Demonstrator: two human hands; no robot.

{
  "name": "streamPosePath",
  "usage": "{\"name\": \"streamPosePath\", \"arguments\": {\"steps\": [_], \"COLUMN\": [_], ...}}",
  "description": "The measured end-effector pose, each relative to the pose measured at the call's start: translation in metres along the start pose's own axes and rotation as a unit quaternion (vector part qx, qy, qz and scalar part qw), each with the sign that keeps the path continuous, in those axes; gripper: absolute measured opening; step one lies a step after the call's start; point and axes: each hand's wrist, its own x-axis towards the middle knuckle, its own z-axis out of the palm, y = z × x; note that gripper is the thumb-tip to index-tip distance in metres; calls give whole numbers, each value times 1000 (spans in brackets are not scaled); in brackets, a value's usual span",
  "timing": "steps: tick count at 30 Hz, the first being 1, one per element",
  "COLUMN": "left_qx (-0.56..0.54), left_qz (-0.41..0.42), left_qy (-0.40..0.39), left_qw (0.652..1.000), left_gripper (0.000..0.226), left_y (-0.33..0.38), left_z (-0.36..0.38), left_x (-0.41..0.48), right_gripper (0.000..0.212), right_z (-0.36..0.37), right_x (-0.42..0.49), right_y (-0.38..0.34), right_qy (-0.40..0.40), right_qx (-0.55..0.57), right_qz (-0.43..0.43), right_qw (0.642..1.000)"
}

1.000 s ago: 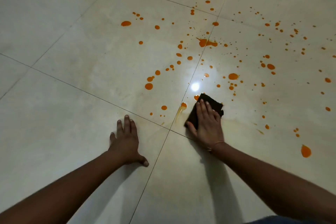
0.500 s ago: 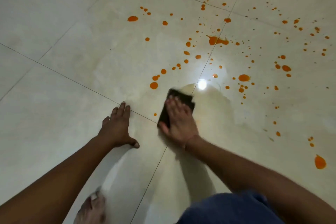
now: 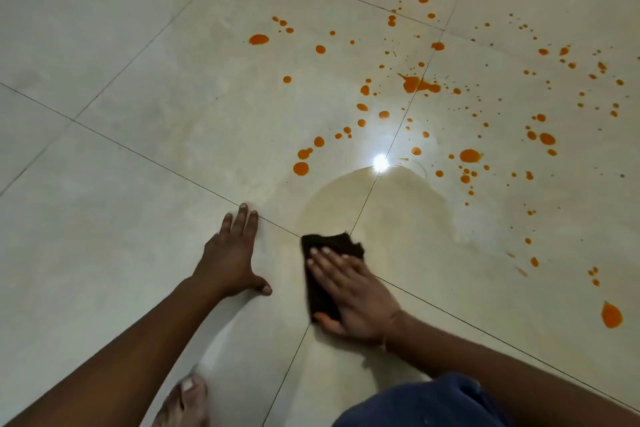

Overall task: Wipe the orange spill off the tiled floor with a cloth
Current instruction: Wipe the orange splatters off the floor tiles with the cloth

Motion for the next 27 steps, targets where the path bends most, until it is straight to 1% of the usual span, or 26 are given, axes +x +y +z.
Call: {"name": "streamPosePath", "arguments": {"steps": [1, 2, 3, 4, 5, 6, 7, 8, 9, 10, 11, 12, 13, 14, 15, 16, 17, 18, 19, 20, 21, 22, 23, 24, 26, 27], "left_qx": [0, -1, -4, -8, -10, -14, -17, -16, -11, -7, -4, -4, -4, -3, 0, 3, 6, 12, 19, 32, 47, 58, 56, 51, 42, 49], "left_qz": [0, 0, 0, -1, -1, -1, 0, 3, 5, 5, 3, 1, -3, -6, -7, -9, -11, -8, -1, 12, 32, 56, 77, 100, 142, 165], "left_qy": [2, 2, 2, 3, 4, 6, 7, 4, 0, -2, -7, -10, -12, -13, -16, -17, -18, -19, -17, -12, -11, -14, -20, -26, -29, -31], "left_qw": [1000, 1000, 1000, 1000, 1000, 1000, 1000, 1000, 1000, 1000, 1000, 1000, 1000, 1000, 1000, 1000, 1000, 1000, 1000, 999, 998, 997, 995, 993, 988, 985], "left_gripper": [148, 148, 148, 148, 148, 147, 146, 146, 145, 145, 145, 145, 145, 144, 144, 144, 143, 142, 141, 139, 137, 135, 135, 135, 134, 133], "left_y": [-1, -1, -1, -1, -2, -2, -2, -1, 0, 0, 1, 1, 2, 4, 4, 5, 6, 7, 9, 11, 14, 19, 26, 39, 70, 89], "left_z": [1, 1, 3, 4, 4, 3, 2, 1, 0, -1, -1, -1, 0, -1, -2, -3, -4, -5, -6, -7, -8, -9, -12, -15, -21, -23], "left_x": [1, 2, 2, 2, 2, 2, 2, 2, 1, 1, 0, 1, 1, 1, 1, 1, 0, -1, -2, -2, -1, 1, 3, 7, 13, 14], "right_gripper": [80, 79, 80, 81, 81, 81, 80, 80, 80, 80, 80, 80, 79, 77, 77, 78, 79, 80, 80, 80, 79, 78, 77, 77, 80, 81], "right_z": [-11, -26, -41, -42, -37, -24, -12, -4, -4, -12, -22, -34, -36, -34, -25, -14, -6, -9, -17, -29, -41, -49, -48, -40, -19, -18], "right_x": [10, 32, 60, 81, 92, 91, 73, 53, 39, 39, 44, 50, 52, 45, 33, 14, -6, -17, -17, -8, 2, 10, 10, -6, -57, -85], "right_y": [18, 38, 46, 42, 28, 8, -11, -10, 6, 25, 45, 59, 61, 55, 43, 26, 22, 36, 55, 77, 96, 103, 101, 92, 64, 67], "right_qy": [20, 57, 56, 51, 46, 19, -40, -71, -64, -40, 1, 32, 51, 62, 59, 10, -50, -80, -62, -26, 33, 70, 76, 76, 7, -24], "right_qx": [9, 20, 55, 65, 64, 42, 0, -33, -44, -35, -15, 23, 28, 21, 18, 14, -13, -32, -46, -52, -23, -1, -5, -16, -33, -46], "right_qz": [66, 175, 277, 308, 257, 147, 16, -90, -133, -96, 16, 167, 285, 297, 225, 96, -39, -125, -143, -79, 71, 229, 314, 306, 146, 87], "right_qw": [998, 983, 958, 948, 963, 988, 999, 993, 988, 994, 1000, 985, 957, 953, 973, 995, 998, 988, 987, 995, 997, 971, 946, 949, 989, 995]}}
